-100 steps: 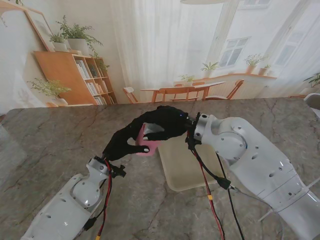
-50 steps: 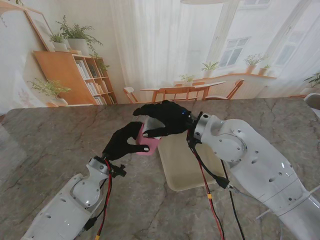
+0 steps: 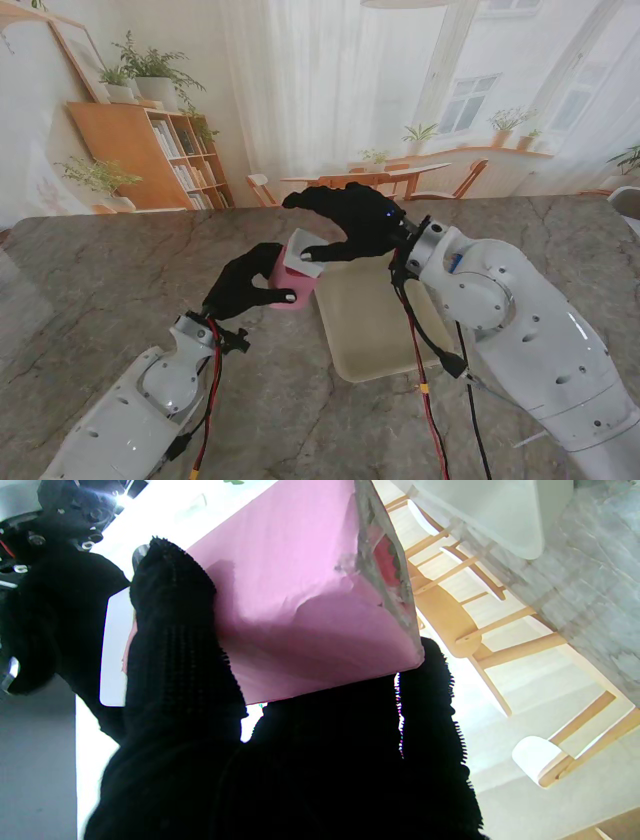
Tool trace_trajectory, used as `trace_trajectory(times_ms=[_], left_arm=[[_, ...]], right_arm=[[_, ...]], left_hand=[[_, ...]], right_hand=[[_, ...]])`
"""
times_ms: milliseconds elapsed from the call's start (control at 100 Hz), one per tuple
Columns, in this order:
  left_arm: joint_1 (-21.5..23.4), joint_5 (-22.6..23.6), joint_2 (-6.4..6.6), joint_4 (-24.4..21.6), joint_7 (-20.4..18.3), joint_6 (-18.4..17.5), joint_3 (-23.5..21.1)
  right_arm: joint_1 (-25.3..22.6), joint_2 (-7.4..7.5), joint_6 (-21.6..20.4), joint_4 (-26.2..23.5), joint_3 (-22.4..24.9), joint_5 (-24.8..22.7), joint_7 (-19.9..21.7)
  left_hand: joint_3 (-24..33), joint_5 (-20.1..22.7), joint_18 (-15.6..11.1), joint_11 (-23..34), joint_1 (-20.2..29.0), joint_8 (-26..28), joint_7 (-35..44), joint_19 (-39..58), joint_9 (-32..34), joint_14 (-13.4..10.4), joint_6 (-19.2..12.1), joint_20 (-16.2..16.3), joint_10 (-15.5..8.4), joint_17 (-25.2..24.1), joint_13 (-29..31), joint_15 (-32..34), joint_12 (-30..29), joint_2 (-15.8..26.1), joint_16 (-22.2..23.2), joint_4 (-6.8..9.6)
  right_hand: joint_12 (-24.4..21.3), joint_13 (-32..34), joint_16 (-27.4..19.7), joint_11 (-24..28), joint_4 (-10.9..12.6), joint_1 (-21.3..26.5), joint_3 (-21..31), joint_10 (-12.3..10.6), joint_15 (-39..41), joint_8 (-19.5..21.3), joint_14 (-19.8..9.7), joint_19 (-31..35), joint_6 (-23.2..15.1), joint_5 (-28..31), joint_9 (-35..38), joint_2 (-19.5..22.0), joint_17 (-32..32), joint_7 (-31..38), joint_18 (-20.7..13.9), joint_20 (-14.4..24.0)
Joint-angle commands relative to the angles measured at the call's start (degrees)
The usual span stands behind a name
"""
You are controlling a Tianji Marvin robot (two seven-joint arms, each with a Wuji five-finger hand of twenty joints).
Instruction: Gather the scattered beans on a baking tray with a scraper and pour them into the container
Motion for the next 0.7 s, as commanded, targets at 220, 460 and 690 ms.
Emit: trace_trajectory(times_ms=[220,460,690], left_arm=[[0.56,-0.25,0.06,-0.91,0.00,0.37,-0.26],[0.30,-0.67,0.03,-0.62,-0.31,-0.14,0.16],[0.00,-1.03,0.00,-0.25,-0.59,-0.47,0.56]], right_arm=[[-1.68,1.60,-8.72,2.51,3.18,2.89,3.76],[-0.35,2.17,-13.78,4.48,2.66,-1.52,3.21],[1.25,1.59,-12.04,5.96,-0.18,-7.94,-3.63]], left_hand=[[14.45,3.12,-3.24,8.31,15.36,2.95,14.42,-0.45,6.37,-6.03,-17.94,-0.42,-16.12,0.60,1.46,0.57,2.61,8.11,1.26,2.29],[14.51,3.24,-3.18,8.33,15.39,2.99,14.39,-0.42,6.47,-6.03,-17.97,-0.39,-16.15,0.66,1.44,0.60,2.61,8.04,1.26,2.29],[14.60,3.30,-3.18,8.34,15.39,3.03,14.38,-0.42,6.53,-6.01,-18.02,-0.37,-16.11,0.71,1.51,0.66,2.63,8.05,1.29,2.31]], right_hand=[[-1.34,-7.43,-3.98,1.35,1.57,-1.03,21.43,1.87,-4.05,5.56,1.47,-1.65,2.31,-7.77,-8.04,-9.60,-4.26,-3.75,-0.18,-2.94],[-3.87,-11.07,-5.57,3.27,0.74,-0.09,43.72,3.75,-2.11,-3.73,2.27,-0.93,5.63,-6.12,-13.13,-22.25,-4.33,-12.69,-1.30,-2.84],[-3.71,-9.30,-4.67,7.14,-0.40,1.00,46.76,2.99,0.58,-2.70,0.76,0.48,5.90,-6.23,-12.99,-24.86,-2.02,-11.64,-2.42,-2.15]])
